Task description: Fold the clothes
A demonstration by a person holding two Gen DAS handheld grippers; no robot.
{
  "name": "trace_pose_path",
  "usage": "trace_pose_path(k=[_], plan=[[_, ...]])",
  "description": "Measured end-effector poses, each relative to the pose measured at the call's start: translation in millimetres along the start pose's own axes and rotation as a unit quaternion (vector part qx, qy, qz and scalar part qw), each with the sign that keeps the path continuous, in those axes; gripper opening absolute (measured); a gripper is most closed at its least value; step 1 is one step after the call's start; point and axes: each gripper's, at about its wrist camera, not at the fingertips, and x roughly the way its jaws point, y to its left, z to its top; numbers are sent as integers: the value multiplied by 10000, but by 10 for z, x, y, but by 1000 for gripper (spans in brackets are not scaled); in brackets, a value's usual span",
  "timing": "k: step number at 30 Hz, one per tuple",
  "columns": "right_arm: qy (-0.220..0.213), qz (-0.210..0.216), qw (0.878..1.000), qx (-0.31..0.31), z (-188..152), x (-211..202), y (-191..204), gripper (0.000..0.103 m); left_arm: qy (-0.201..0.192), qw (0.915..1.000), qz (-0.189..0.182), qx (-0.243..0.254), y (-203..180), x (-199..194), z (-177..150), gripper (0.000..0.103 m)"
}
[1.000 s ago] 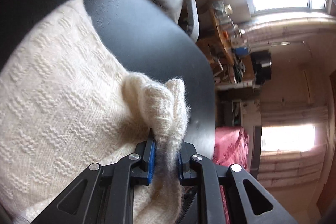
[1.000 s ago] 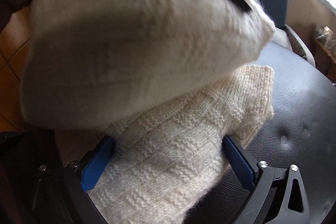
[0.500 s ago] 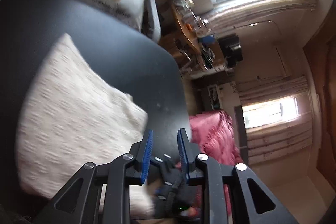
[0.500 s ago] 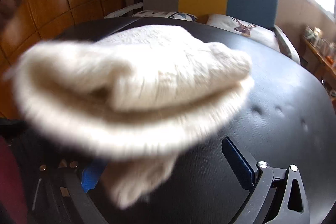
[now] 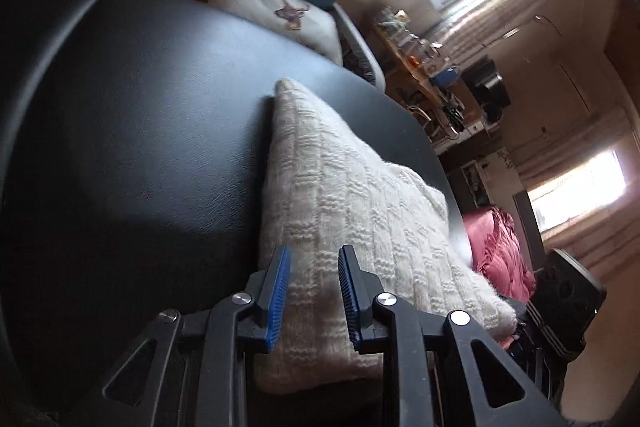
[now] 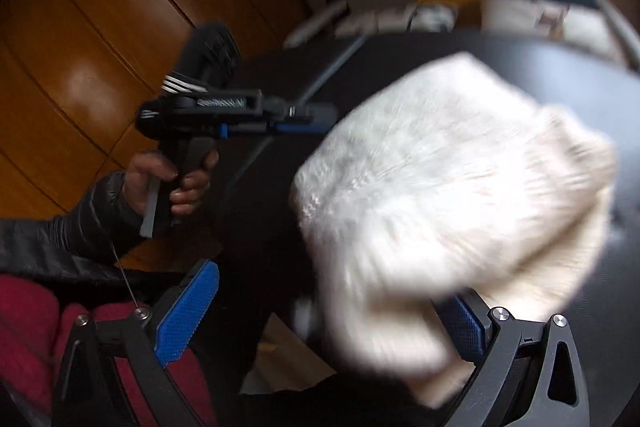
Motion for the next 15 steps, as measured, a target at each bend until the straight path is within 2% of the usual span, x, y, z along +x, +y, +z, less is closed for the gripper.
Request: trace_pose_path(k=[2, 4, 6, 7, 8, 9, 11, 15], plan=[[-325, 796, 9954, 434, 35, 32, -37, 103, 14, 9996, -27, 297, -85, 89, -14, 23], [-521, 1487, 9850, 708, -101, 22, -52, 103, 96, 9980, 5, 621, -181, 194, -42, 23], [-236, 941, 9909, 928, -391, 108, -205, 103, 281, 9959, -48, 857, -245, 284, -116, 23], [-41, 624, 9910, 1184, -574, 163, -339, 97, 402, 9949, -153, 914, -241, 308, -176, 23], [-162, 517, 9908, 1241, -733, 127, -425, 91, 507, 9938, -249, 958, -235, 327, -234, 23], [-401, 591, 9890, 1298, -826, 29, -457, 89, 569, 9931, -304, 982, -224, 334, -275, 23], [-662, 635, 9805, 1738, -929, -127, -510, 89, 620, 9920, -302, 1061, -201, 327, -300, 22], [-1061, 327, 9793, 1691, -875, -402, -435, 90, 448, 9941, -296, 939, -221, 219, -239, 20]])
